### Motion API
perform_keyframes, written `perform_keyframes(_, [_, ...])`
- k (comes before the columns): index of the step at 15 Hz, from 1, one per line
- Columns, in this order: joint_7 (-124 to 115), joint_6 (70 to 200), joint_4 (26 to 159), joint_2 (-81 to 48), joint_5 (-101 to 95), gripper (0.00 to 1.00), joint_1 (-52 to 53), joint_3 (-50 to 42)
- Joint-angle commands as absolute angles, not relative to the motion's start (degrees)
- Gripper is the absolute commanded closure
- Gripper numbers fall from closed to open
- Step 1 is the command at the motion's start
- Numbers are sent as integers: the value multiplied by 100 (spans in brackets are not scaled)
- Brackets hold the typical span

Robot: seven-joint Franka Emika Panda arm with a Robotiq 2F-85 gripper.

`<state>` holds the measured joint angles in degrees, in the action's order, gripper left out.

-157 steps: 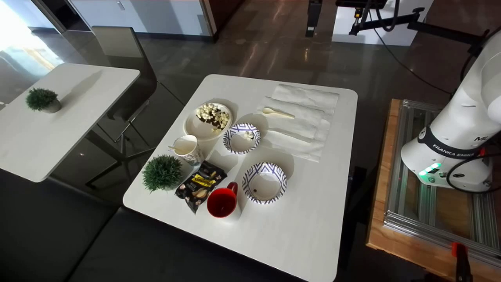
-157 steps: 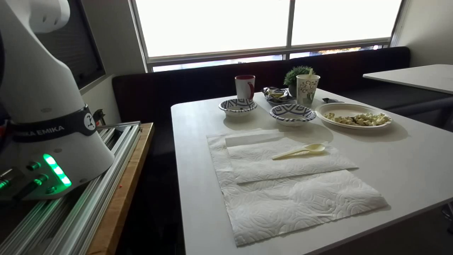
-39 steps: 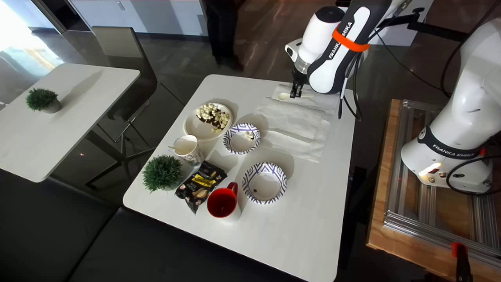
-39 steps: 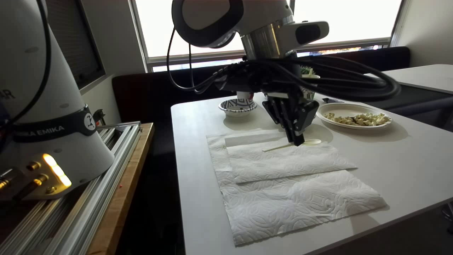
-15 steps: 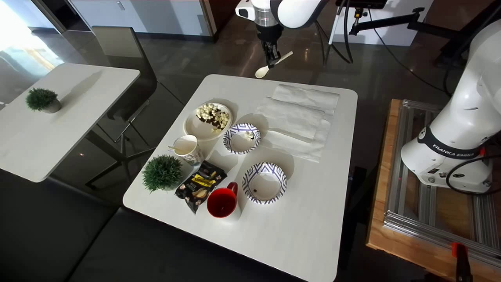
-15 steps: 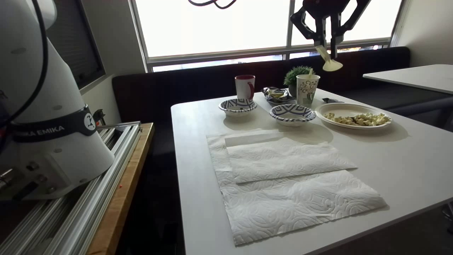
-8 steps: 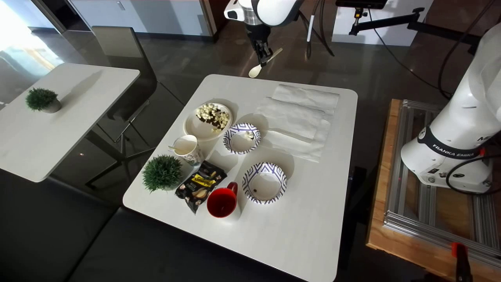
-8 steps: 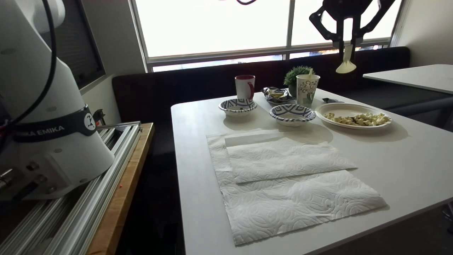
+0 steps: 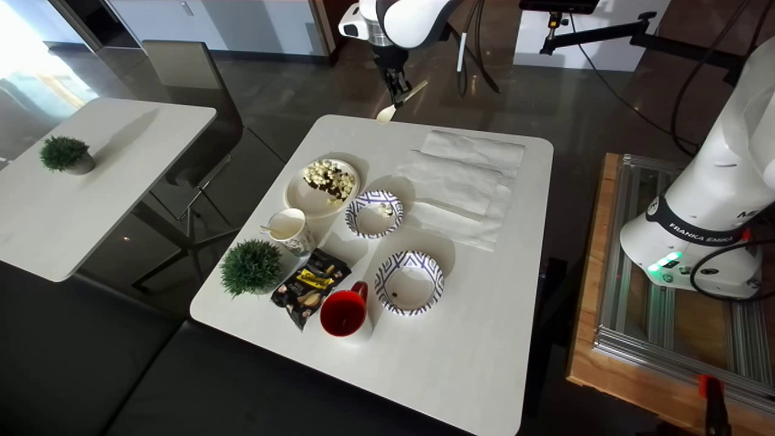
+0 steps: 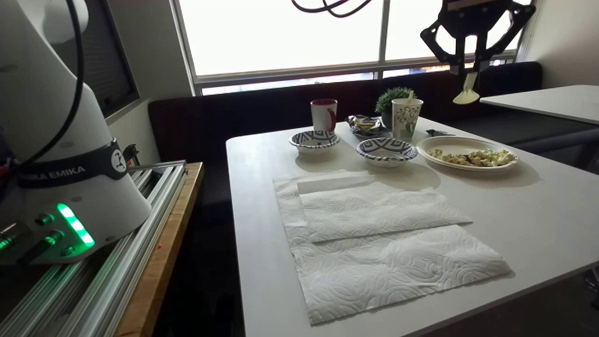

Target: Transfer a spoonful of contents from the white plate to the right bowl

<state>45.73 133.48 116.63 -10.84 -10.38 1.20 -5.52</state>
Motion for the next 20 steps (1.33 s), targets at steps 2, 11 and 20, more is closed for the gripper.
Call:
perform_keyframes(2, [3977, 13061, 10847, -1608, -1251, 97, 16, -331])
perform_keyframes(11, [3330, 11714, 8724, -3154, -1470, 97, 72, -67])
perform_keyframes(20, [3363, 10955, 6721, -4748, -1811, 97, 226, -142])
